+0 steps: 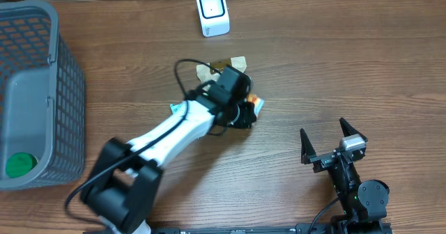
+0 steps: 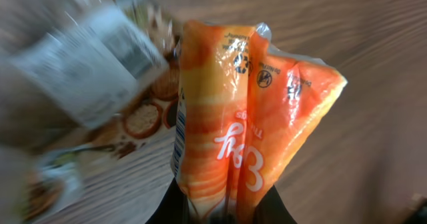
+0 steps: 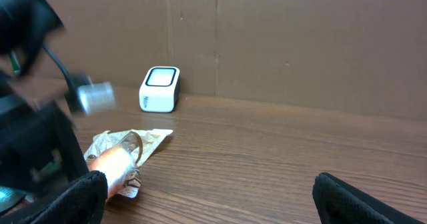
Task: Scan the item barcode
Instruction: 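Carry the orange packet to the table right of the snack bag and release, then return the left gripper into the basket above the green-capped jar, then grasp the green-capped jar in the basket with the left gripper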
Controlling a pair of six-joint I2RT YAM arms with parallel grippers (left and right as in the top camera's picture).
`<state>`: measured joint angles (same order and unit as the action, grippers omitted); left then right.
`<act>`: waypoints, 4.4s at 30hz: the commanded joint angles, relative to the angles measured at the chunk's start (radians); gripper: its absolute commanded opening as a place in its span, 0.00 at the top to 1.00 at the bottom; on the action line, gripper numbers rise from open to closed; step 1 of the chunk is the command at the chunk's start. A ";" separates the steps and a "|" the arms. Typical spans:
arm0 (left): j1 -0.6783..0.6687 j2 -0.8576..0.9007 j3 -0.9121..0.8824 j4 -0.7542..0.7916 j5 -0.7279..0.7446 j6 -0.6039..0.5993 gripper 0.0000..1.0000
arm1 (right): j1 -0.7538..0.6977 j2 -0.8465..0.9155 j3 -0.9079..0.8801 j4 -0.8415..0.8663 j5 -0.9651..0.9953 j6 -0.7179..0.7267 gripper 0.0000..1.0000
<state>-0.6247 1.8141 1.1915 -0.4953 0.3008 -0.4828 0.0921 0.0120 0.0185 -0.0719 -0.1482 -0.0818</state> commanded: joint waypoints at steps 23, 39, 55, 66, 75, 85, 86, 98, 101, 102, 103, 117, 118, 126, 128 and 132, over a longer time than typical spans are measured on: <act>0.082 0.003 0.786 -0.706 -0.114 0.151 0.04 | -0.003 -0.009 -0.011 0.003 0.014 0.004 0.00; 0.734 -0.233 1.012 -1.021 -0.184 0.221 0.00 | -0.003 -0.009 -0.011 0.003 0.013 0.004 0.00; 1.327 -0.277 0.779 -0.931 -0.246 0.187 0.00 | -0.003 -0.009 -0.011 0.003 0.014 0.004 0.00; 1.345 -0.277 0.351 -0.694 -0.419 0.116 0.00 | -0.003 -0.009 -0.011 0.003 0.014 0.004 0.00; 1.350 -0.240 0.220 -0.588 -0.525 0.117 0.00 | -0.003 -0.009 -0.011 0.003 0.014 0.004 0.00; 1.480 -0.131 0.218 -0.631 -0.536 0.114 0.00 | -0.003 -0.009 -0.011 0.003 0.014 0.004 0.00; 1.493 -0.118 0.217 -0.637 -0.536 0.107 0.00 | -0.003 -0.009 -0.011 0.003 0.014 0.004 0.00; 1.534 -0.004 0.216 -0.662 -0.541 0.063 0.00 | -0.003 -0.009 -0.011 0.003 0.014 0.004 0.00; 1.534 0.010 0.216 -0.649 -0.540 0.063 0.00 | -0.003 -0.009 -0.011 0.003 0.014 0.004 0.00; 1.534 0.012 0.216 -0.646 -0.540 0.063 0.00 | -0.003 -0.009 -0.011 0.003 0.014 0.004 0.00; 1.534 0.013 0.215 -0.641 -0.537 0.063 0.00 | -0.003 -0.009 -0.011 0.003 0.014 0.004 0.00; 1.533 0.013 0.215 -0.580 -0.338 0.121 0.12 | -0.003 -0.009 -0.011 0.003 0.014 0.004 0.00; 1.533 0.013 0.215 -0.575 -0.315 0.134 0.13 | -0.003 -0.009 -0.011 0.003 0.014 0.004 0.00; 1.506 0.013 0.215 -0.550 -0.230 0.205 0.14 | -0.003 -0.009 -0.011 0.003 0.014 0.004 0.00; 1.492 0.013 0.215 -0.546 -0.231 0.225 0.16 | -0.003 -0.009 -0.011 0.003 0.014 0.004 0.00; 1.463 0.013 0.214 -0.543 -0.252 0.230 0.19 | -0.003 -0.009 -0.011 0.003 0.014 0.004 0.00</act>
<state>0.8665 1.8137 1.4120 -1.0420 0.0372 -0.2859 0.0921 0.0120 0.0185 -0.0719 -0.1482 -0.0814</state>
